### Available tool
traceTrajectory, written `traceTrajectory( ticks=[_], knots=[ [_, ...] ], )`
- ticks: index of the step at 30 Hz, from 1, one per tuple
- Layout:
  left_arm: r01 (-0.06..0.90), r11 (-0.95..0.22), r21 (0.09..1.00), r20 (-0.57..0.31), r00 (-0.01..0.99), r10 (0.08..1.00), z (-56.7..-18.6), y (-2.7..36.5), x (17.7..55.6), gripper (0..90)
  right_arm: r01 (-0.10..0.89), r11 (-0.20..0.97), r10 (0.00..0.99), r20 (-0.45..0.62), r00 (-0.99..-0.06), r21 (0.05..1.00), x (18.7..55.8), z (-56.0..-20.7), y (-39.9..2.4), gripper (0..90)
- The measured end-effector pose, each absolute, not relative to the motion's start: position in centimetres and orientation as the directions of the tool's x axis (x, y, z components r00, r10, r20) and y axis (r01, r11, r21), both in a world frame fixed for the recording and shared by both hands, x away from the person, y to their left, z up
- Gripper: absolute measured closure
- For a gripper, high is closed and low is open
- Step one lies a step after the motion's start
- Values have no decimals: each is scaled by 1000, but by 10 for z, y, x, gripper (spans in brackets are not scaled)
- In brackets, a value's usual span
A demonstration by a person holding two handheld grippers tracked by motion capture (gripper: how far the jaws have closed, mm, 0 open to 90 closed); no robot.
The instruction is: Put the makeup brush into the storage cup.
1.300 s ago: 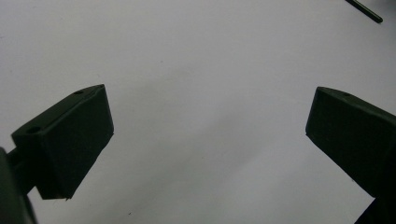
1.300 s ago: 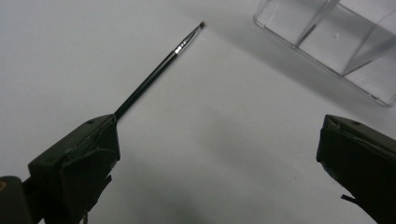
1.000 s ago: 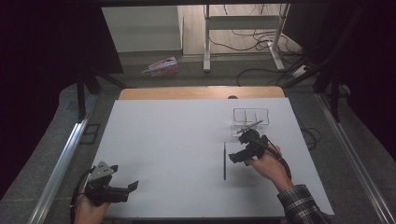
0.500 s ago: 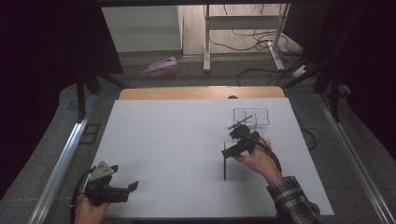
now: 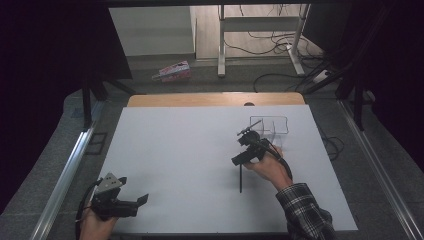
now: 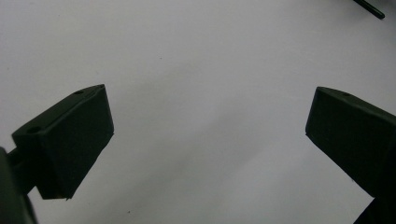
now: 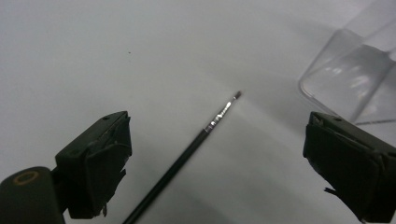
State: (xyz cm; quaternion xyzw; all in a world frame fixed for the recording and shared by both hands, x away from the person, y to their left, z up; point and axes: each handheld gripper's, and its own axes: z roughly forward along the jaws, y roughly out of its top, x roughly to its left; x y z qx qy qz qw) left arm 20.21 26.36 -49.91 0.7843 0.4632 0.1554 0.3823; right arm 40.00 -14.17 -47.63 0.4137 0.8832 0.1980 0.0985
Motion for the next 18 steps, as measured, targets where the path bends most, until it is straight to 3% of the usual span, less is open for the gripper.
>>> traceTrajectory(
  ticks=[18],
  knots=[
    [609,-284,740,-109,526,844,-499,263,202,14,711,572,778,4,-628,408,409,-490,-132,184]
  ],
)
